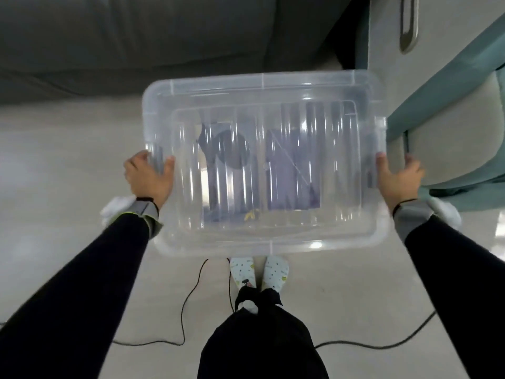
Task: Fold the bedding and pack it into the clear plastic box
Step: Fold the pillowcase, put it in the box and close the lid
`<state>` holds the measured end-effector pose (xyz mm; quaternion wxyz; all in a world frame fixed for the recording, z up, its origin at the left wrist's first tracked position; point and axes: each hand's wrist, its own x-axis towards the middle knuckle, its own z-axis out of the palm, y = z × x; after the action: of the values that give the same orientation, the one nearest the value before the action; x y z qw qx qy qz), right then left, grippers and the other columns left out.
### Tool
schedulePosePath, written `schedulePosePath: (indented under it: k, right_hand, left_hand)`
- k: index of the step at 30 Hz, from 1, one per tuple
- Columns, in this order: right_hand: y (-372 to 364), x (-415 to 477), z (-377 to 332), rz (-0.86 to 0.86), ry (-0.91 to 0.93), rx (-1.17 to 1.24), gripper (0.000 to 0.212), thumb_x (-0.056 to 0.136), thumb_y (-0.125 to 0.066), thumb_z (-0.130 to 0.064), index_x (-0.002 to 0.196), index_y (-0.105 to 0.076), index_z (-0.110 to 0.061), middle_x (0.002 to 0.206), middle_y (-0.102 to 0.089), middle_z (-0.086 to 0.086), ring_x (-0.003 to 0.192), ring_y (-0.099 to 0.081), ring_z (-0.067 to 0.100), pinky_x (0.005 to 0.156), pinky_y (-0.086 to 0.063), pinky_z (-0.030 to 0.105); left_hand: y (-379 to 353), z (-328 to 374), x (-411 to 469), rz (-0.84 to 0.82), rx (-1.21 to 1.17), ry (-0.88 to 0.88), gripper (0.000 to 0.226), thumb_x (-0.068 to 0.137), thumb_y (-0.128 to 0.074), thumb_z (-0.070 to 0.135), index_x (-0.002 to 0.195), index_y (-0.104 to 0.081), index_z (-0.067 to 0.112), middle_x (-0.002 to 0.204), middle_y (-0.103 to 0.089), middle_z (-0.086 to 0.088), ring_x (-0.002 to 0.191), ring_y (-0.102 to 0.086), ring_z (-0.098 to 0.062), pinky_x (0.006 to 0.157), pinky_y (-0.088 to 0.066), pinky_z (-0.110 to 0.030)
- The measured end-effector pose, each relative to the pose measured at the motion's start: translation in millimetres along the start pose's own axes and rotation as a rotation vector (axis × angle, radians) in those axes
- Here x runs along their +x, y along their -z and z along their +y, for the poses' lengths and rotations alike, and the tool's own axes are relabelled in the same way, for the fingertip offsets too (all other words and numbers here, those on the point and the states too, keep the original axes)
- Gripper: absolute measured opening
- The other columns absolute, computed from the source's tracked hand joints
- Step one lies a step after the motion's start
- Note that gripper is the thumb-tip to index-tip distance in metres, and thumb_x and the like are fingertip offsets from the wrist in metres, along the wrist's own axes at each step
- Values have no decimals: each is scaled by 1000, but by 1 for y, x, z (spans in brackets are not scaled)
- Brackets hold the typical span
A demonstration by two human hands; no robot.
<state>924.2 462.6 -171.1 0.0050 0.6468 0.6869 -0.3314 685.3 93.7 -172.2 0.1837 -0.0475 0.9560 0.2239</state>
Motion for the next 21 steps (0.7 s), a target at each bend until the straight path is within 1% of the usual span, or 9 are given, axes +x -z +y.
schedulePosePath:
  k: [2,5,8,10,11,12,13,16,21]
  right_hand:
    - [1,24,2,-138,-131,120,86,86,-54,-63,146,-30,-6,149,-37,12,135,-39,25,101,-28,24]
    - [4,43,9,-276,-202,120,112,67,-53,-85,148,-27,-12,143,-42,5,129,-42,22,100,-29,29]
    - [5,47,19,-422,-317,138,134,38,-51,-100,147,-33,-24,138,-44,-8,123,-44,18,105,-30,37]
    - [4,45,18,-385,-285,144,115,50,-53,-95,133,-51,-15,122,-53,-3,112,-50,18,101,-35,34]
    - [2,42,16,-300,-226,144,92,60,-55,-88,112,-61,-13,105,-58,0,99,-54,20,93,-40,33]
    - [-1,39,14,-207,-168,136,70,69,-56,-81,92,-62,-15,88,-57,1,85,-54,20,83,-41,31]
    - [-4,32,9,-167,-97,135,59,74,-57,-75,84,-58,-17,81,-54,2,78,-53,20,77,-41,30]
    - [-14,24,7,-142,-9,87,68,80,-60,-64,116,-54,-7,104,-58,5,98,-58,25,80,-41,30]
    - [-8,10,-3,-54,-3,-32,60,87,-58,-54,119,-53,-3,116,-62,16,107,-58,33,81,-39,30]
  left_hand:
    - [1,-9,21,-70,-65,129,79,86,-61,49,140,-28,1,144,-30,-18,131,-37,-32,109,-29,-34]
    - [2,-37,45,-293,-188,404,117,63,-61,81,146,-18,12,149,-33,-9,131,-41,-28,111,-32,-41]
    - [5,-60,51,-544,-290,507,116,41,-60,93,132,-50,20,128,-59,1,113,-58,-25,102,-42,-46]
    - [5,-52,45,-466,-327,479,107,42,-65,89,122,-58,19,117,-63,1,105,-61,-26,100,-45,-45]
    - [4,-47,43,-364,-301,439,101,45,-66,87,119,-59,18,116,-63,0,103,-61,-26,99,-46,-44]
    - [3,-44,39,-251,-272,388,91,52,-67,82,114,-59,17,113,-63,0,101,-60,-25,97,-47,-41]
    - [4,-40,34,-159,-250,346,79,61,-66,77,111,-57,16,109,-60,0,98,-58,-24,94,-49,-40]
    - [0,-33,22,-88,-243,312,80,70,-60,73,121,-49,12,110,-58,-4,101,-59,-28,90,-52,-47]
    - [9,-13,15,-63,-127,329,61,83,-60,53,117,-43,5,103,-57,-12,99,-61,-35,87,-53,-49]
